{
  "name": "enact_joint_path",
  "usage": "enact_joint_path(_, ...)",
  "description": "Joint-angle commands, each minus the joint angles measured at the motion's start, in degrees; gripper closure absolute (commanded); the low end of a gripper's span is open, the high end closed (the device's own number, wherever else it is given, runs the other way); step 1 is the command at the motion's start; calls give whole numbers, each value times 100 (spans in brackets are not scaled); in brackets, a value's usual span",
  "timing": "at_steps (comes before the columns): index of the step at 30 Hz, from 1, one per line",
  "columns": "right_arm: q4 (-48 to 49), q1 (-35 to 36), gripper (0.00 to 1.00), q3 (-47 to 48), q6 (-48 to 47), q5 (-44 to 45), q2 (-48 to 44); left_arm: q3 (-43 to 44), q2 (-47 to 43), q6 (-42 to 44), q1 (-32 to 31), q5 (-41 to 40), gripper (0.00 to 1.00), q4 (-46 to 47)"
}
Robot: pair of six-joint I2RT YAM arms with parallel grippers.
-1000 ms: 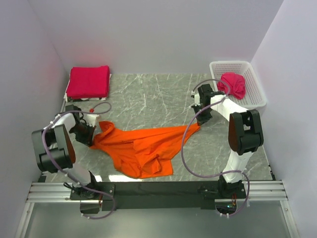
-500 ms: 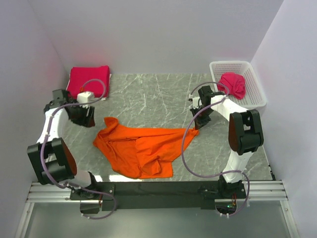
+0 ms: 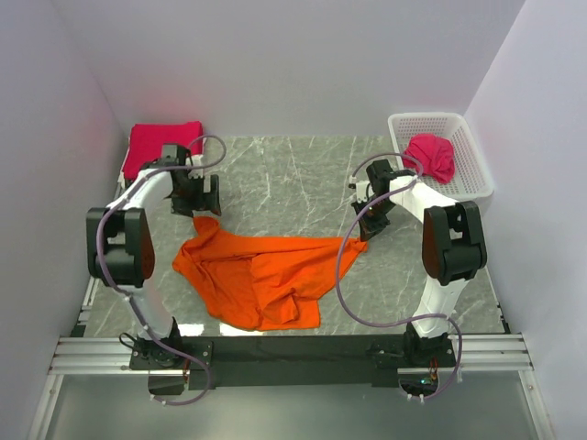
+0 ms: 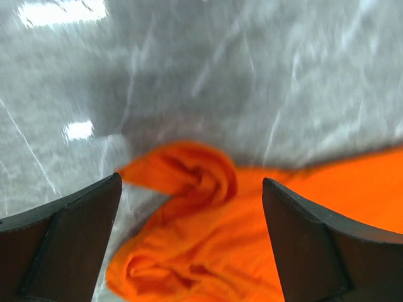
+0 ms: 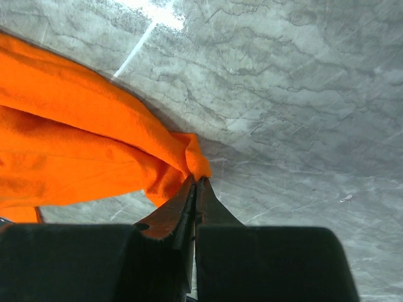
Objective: Fold and stack the t-shirts
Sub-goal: Flatten the tshirt out
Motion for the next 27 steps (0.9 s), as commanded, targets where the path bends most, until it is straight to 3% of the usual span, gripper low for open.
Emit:
enact_joint_path(1, -6, -33, 100, 122, 15, -53, 46, 568, 396, -904, -183, -734, 1, -114)
enact_joint_path(7, 73, -33, 100, 42, 15, -36, 38, 954, 933, -1765, -421, -1535, 2, -482)
enact_joint_path(10, 99, -50, 100, 7, -3, -27, 38, 1113, 1014, -2038, -473, -1921, 8, -694)
enact_joint_path(14, 134, -50, 100, -72, -20, -44, 20, 921, 487, -2188, -509, -2054, 19, -651)
enact_joint_path(22, 204, -41, 100, -213, -55, -71, -68, 429, -349, -2188, -588, -1949, 10, -915)
enact_joint_path(27, 248, -50, 100, -230, -38, -53, -77, 480, -43, -2294, -728, -1834, 10, -914)
